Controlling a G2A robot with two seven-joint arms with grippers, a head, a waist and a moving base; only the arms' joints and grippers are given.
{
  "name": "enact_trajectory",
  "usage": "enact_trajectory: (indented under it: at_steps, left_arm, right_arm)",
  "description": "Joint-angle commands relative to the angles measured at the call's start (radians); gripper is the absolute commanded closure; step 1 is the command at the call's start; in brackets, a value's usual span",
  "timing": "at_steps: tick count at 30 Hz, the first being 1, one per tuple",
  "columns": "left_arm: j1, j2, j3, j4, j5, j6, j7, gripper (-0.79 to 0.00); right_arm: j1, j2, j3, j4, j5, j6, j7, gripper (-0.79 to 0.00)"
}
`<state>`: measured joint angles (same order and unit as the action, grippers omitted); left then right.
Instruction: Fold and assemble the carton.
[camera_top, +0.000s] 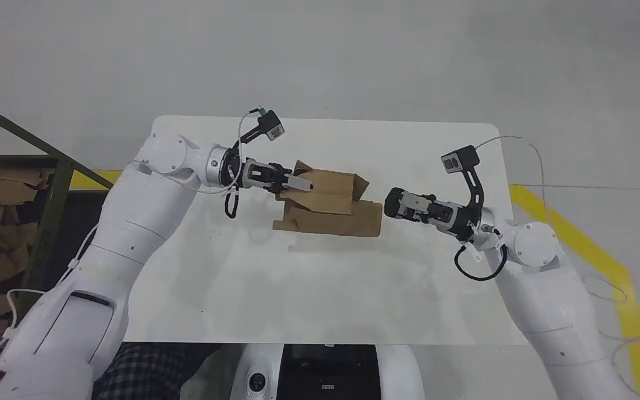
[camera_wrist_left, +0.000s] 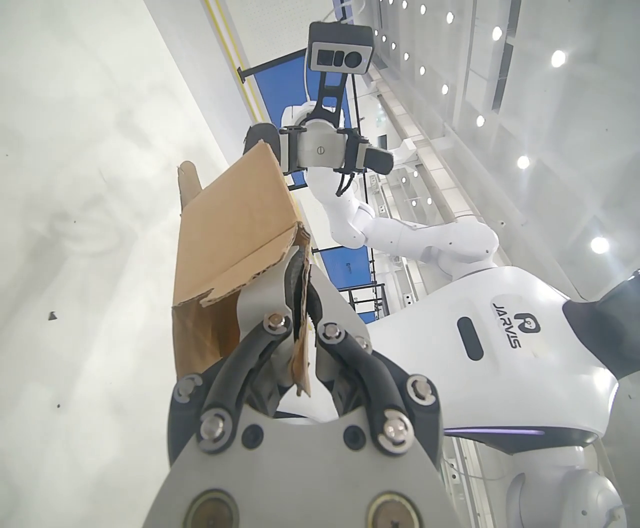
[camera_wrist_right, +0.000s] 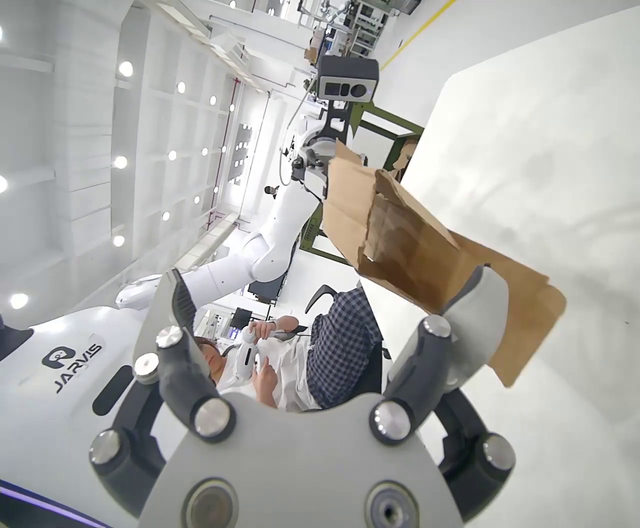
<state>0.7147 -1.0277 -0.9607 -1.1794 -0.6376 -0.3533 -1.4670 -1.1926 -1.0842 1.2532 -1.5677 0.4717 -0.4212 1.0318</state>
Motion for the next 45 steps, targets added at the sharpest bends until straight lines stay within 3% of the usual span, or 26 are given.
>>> enact_trajectory:
  at_steps: [1, 26, 35, 41, 45]
  left_arm:
    - [-0.002, -0.001, 0.005, -0.002, -0.003, 0.004, -0.004, 0.000]
    - [-0.017, -0.007, 0.023, 0.006, -0.048, 0.038, -0.038, 0.000]
    - [-0.013, -0.009, 0.022, -0.003, -0.089, 0.066, -0.066, 0.000]
    - [-0.012, -0.010, 0.034, -0.010, -0.079, 0.069, -0.069, 0.000]
    - [-0.014, -0.011, 0.047, -0.014, -0.085, 0.069, -0.069, 0.000]
  right_arm:
    - [0.012, -0.005, -0.020, 0.008, 0.008, -0.006, -0.009, -0.785]
    - [0.077, -0.039, -0.148, 0.025, 0.077, -0.006, -0.010, -0.779]
    - [0.090, -0.047, -0.167, 0.055, 0.107, 0.000, 0.002, -0.739]
    - [0.102, -0.051, -0.175, 0.072, 0.118, 0.002, 0.020, -0.551]
    - [0.109, -0.055, -0.186, 0.082, 0.118, 0.006, 0.026, -0.468]
